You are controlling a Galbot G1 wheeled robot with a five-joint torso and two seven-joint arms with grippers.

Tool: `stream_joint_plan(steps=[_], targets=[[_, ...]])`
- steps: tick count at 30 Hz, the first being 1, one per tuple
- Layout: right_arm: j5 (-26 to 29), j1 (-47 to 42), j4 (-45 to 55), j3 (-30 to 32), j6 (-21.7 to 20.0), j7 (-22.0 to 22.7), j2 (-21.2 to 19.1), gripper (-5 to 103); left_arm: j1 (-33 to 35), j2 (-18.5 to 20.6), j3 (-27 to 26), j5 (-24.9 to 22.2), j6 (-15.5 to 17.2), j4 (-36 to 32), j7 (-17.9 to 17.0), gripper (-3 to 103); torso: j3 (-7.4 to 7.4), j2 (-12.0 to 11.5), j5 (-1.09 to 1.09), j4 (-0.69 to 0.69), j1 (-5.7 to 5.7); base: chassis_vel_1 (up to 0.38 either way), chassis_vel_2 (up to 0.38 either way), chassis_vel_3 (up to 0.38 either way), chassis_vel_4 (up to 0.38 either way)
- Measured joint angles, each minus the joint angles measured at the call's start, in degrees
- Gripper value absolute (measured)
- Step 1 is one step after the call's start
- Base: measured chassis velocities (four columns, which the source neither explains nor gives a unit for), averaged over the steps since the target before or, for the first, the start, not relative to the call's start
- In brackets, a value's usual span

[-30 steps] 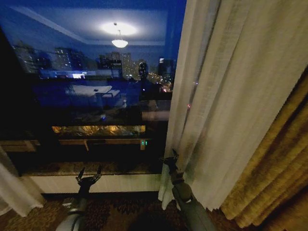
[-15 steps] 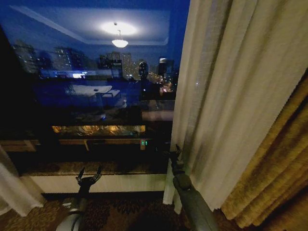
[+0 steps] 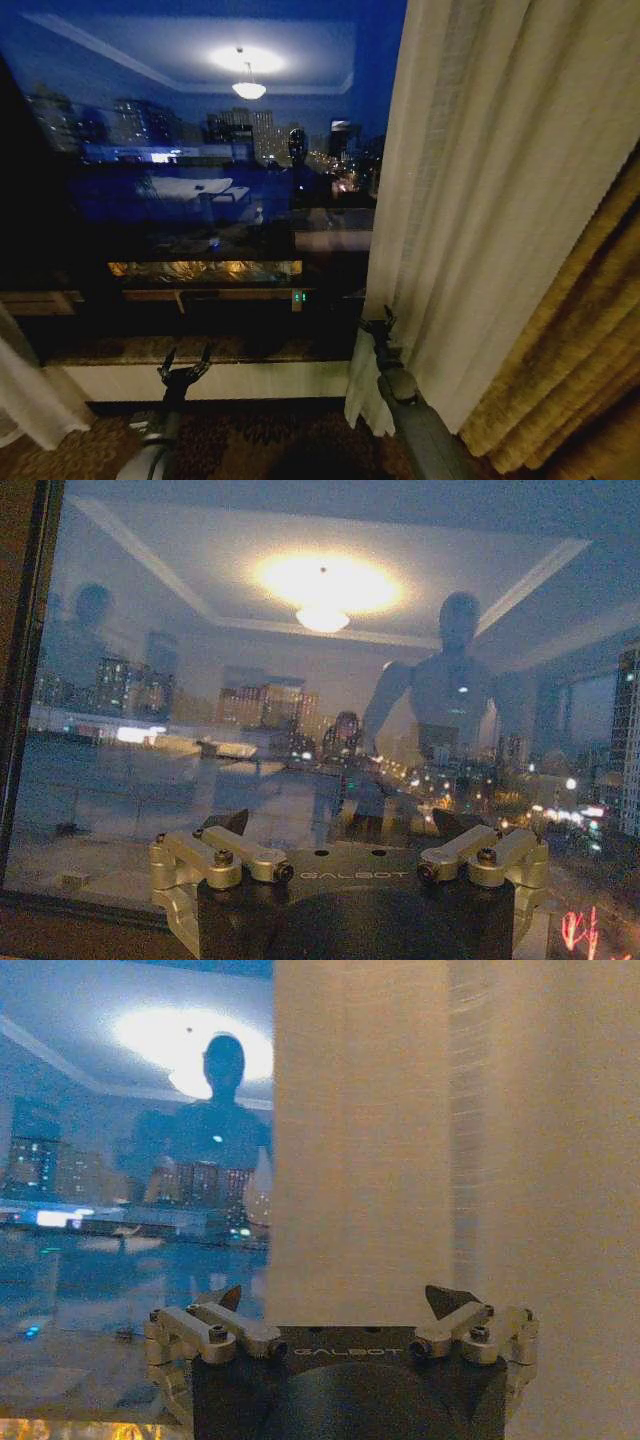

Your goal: Open the curtains by pulling them apart, changing their state from closed to fully open.

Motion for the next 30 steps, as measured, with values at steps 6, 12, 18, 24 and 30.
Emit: stream_joint_plan(steps=[6, 12, 18, 24, 30], targets=[[0.15, -0.78, 0.03, 1.77, 0.12, -0.08, -0.51, 100, 0.00, 0.00, 0.00, 0.00, 0.00, 0.00, 0.00, 100, 0.00, 0.00, 0.00, 0.00, 0.00, 0.000, 0.000, 0.000, 0.000], [0.41, -1.12, 0.10, 2.28, 0.15, -0.27, -1.03, 100, 0.00, 0.00, 0.00, 0.00, 0.00, 0.00, 0.00, 100, 0.00, 0.00, 0.00, 0.00, 0.00, 0.000, 0.000, 0.000, 0.000], [0.20, 1.18, -2.05, 0.73, 0.00, -0.36, 0.30, 100, 0.00, 0.00, 0.00, 0.00, 0.00, 0.00, 0.00, 100, 0.00, 0.00, 0.00, 0.00, 0.00, 0.000, 0.000, 0.000, 0.000], [-0.59, 4.62, -5.11, -0.40, -0.20, -0.27, 2.01, 100, 0.00, 0.00, 0.00, 0.00, 0.00, 0.00, 0.00, 100, 0.00, 0.00, -0.01, 0.01, 0.00, 0.000, 0.000, 0.000, 0.000], [-1.98, 6.47, -7.45, -0.96, 0.10, -1.17, 2.86, 103, 0.00, 0.00, 0.00, 0.00, 0.00, 0.00, 0.00, 100, 0.00, 0.00, 0.00, 0.01, 0.00, 0.000, 0.000, 0.000, 0.000]])
